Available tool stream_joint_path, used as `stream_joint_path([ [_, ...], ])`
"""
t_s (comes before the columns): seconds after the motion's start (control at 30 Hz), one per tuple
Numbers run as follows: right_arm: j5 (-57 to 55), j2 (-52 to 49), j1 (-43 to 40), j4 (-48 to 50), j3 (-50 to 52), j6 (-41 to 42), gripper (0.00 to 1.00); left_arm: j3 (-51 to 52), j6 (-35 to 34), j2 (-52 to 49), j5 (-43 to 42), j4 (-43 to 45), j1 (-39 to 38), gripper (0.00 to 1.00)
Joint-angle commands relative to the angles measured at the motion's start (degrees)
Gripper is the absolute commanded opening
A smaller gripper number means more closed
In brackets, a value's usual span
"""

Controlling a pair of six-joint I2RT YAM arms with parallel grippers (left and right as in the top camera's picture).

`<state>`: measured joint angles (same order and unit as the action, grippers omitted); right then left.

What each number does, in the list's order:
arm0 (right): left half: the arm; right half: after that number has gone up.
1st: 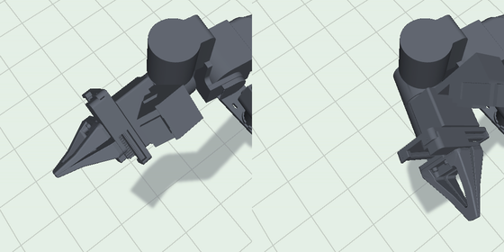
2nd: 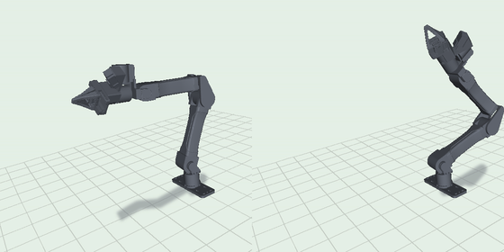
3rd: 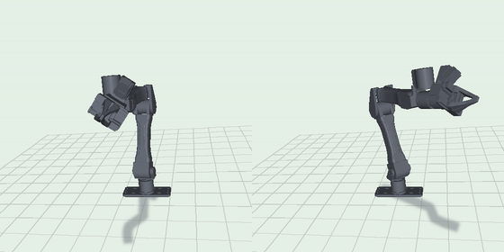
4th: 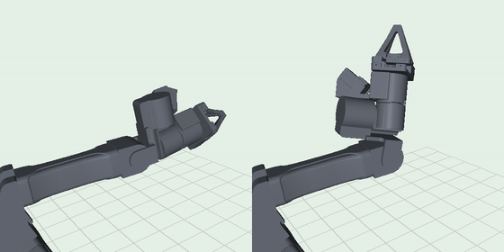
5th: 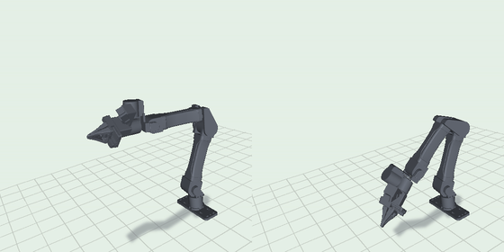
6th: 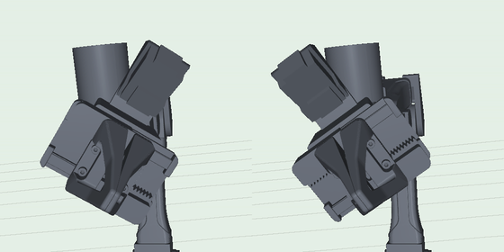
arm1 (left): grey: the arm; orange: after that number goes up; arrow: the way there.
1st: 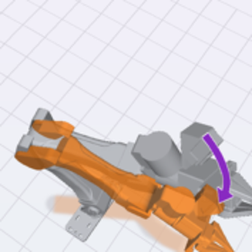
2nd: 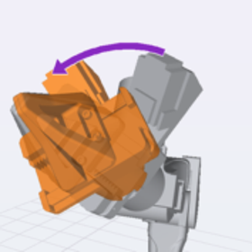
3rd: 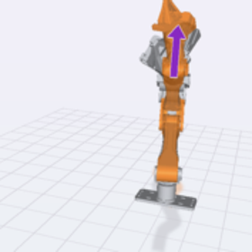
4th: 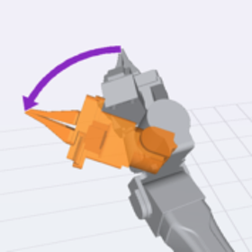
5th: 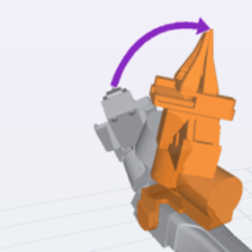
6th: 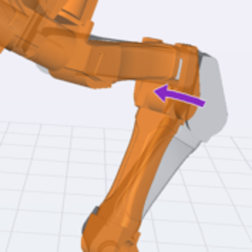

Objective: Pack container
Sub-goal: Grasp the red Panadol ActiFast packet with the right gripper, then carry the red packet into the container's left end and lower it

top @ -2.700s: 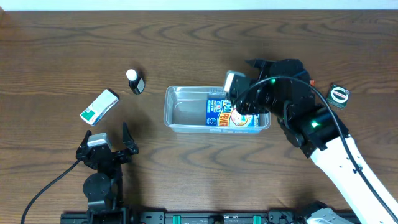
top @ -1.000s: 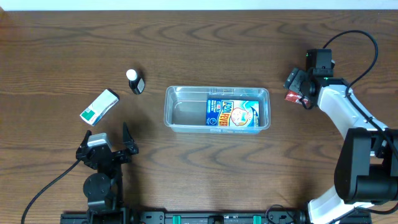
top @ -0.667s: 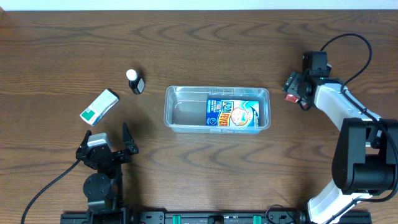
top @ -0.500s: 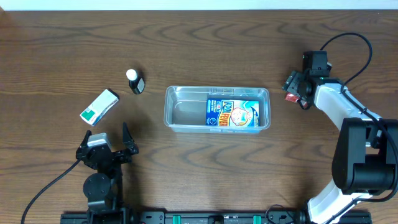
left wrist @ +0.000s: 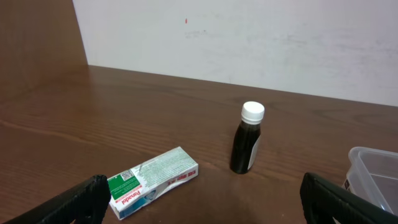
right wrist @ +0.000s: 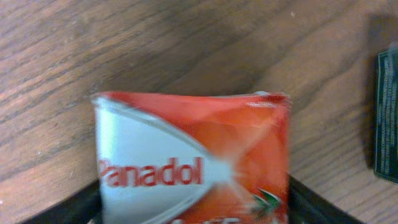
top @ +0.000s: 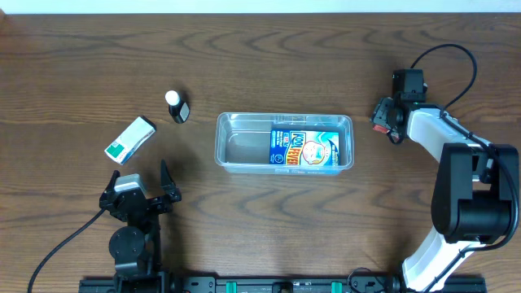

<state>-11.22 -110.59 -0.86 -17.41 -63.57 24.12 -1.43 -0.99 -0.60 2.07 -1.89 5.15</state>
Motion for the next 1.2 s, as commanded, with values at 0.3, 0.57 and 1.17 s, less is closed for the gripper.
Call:
stream_joint_path([
  [0.3, -0.55, 2.32, -0.09, -1.88, 0.24, -0.63, 0.57, 1.20, 0.98, 0.31, 0.87, -2.12, 0.24, 0.98],
  [0.57, 12.37, 16.81, 0.13, -8.48, 0.24, -0.63, 0.60, 1.20, 0.98, 0.31, 0.87, -2.12, 0.24, 0.98],
  [1.17, 40.68, 29.73, 17.94, -6.43, 0.26, 2.05, 0.58, 1.20, 0.98, 0.31, 0.87, -2.12, 0.24, 0.98],
])
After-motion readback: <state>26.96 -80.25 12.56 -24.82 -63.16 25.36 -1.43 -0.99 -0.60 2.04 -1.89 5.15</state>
